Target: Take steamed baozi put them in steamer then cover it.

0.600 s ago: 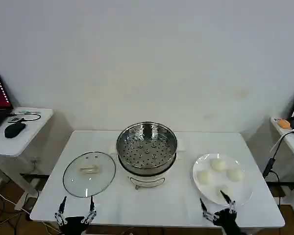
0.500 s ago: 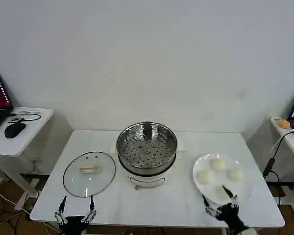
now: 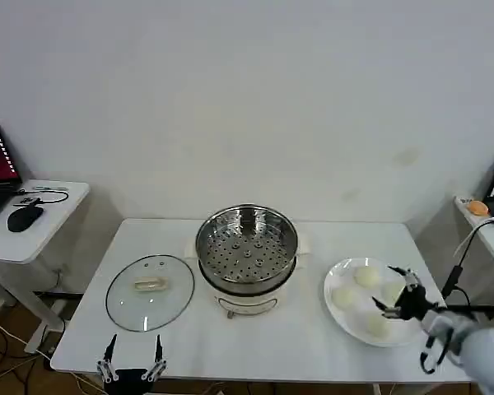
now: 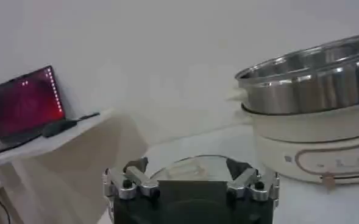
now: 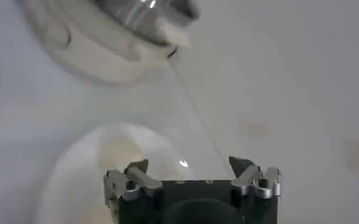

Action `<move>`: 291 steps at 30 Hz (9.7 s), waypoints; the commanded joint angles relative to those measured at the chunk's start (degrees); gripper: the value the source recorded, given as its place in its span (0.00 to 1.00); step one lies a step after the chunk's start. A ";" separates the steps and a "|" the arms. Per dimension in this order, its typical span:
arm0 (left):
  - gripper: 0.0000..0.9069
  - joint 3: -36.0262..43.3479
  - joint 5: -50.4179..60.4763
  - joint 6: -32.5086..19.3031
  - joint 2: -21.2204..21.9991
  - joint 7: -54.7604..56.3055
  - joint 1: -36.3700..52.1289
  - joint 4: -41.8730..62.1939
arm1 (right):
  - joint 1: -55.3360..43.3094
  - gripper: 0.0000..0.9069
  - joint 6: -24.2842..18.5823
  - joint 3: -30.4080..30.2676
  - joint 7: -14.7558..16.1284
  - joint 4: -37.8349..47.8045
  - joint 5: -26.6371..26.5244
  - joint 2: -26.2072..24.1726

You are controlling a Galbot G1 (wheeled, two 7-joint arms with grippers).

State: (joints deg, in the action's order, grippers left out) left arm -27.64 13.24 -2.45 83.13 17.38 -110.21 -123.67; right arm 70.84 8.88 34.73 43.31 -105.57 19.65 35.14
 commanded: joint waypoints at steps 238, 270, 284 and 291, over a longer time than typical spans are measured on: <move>1.00 -0.61 4.15 7.60 0.59 -4.96 2.90 -4.50 | -75.87 0.59 1.48 -97.78 9.50 32.90 -20.89 5.71; 1.00 -0.90 3.51 8.06 -1.46 -4.83 3.23 -5.81 | -115.72 0.52 7.05 -110.51 10.25 22.39 -42.03 8.45; 1.00 -2.16 3.01 8.11 -1.22 -4.71 2.71 -6.81 | -112.59 0.52 14.40 -110.91 5.13 32.61 -55.91 39.95; 1.00 -2.43 2.99 7.80 -0.97 -4.31 2.23 -7.46 | -107.82 0.52 18.32 -114.17 3.17 39.04 -60.43 47.89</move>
State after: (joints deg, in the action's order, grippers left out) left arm -30.01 16.31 5.57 82.15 12.86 -107.88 -130.96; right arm -39.06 22.50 -76.57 48.86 -73.69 -32.69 67.68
